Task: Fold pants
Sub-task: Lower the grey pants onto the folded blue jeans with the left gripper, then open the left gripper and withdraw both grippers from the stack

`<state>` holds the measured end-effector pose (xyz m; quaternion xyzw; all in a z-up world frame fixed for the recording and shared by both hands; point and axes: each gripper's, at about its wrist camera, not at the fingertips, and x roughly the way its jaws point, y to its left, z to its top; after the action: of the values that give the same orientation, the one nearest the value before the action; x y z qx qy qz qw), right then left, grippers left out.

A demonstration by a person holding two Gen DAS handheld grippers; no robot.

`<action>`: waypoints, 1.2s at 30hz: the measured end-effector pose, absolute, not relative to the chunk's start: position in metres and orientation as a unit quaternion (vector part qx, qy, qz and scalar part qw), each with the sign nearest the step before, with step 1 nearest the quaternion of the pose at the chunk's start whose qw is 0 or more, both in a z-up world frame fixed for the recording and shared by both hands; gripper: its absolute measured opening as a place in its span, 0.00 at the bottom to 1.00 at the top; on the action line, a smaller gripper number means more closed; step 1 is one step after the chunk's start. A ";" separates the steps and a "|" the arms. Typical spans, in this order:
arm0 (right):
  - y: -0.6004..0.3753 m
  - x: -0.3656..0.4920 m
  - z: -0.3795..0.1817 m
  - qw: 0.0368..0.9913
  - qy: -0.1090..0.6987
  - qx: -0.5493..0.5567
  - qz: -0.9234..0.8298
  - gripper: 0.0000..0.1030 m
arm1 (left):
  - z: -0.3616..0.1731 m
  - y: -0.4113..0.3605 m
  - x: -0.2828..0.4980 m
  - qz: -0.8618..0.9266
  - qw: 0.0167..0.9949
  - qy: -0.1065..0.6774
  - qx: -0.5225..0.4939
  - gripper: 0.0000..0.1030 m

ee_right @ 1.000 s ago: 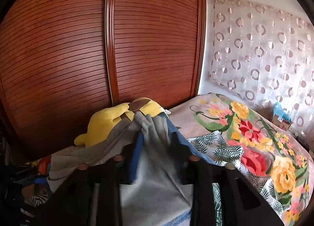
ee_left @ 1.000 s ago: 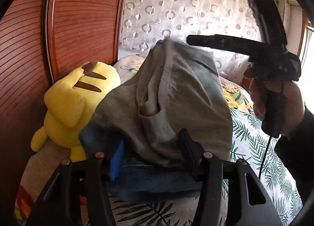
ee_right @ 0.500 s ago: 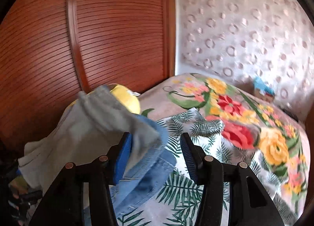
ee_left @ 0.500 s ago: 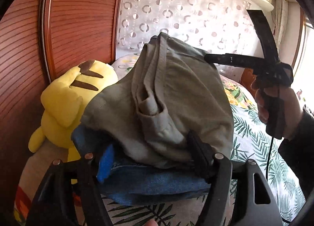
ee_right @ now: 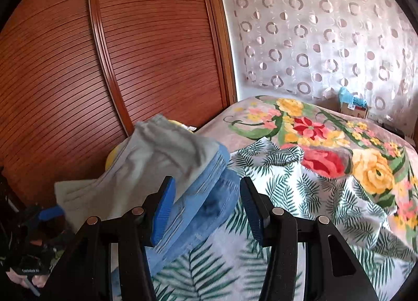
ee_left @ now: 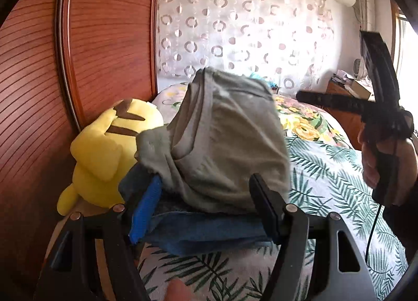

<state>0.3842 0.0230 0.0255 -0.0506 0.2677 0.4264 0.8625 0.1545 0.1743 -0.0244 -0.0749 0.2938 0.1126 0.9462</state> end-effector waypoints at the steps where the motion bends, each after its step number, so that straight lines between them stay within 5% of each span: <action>1: 0.020 0.378 0.026 0.863 0.267 -0.050 0.427 0.51 | -0.021 0.172 0.152 0.109 0.948 0.291 -0.074 0.69; 9: -0.025 0.329 0.024 0.877 0.265 -0.039 0.399 0.53 | -0.009 0.144 0.138 0.094 0.948 0.297 -0.069 0.69; 16: -0.085 0.269 0.024 0.904 0.265 -0.020 0.334 0.83 | -0.005 0.102 0.128 0.045 0.952 0.296 -0.060 0.72; 36: -0.216 0.098 0.057 0.968 0.193 0.026 0.156 0.86 | 0.039 0.003 0.070 -0.008 0.968 0.249 -0.016 0.74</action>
<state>0.0978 -0.2158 0.0568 0.0258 0.1927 0.1557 0.9685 0.0701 0.0034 0.0389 -0.0157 0.2490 -0.0084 0.9684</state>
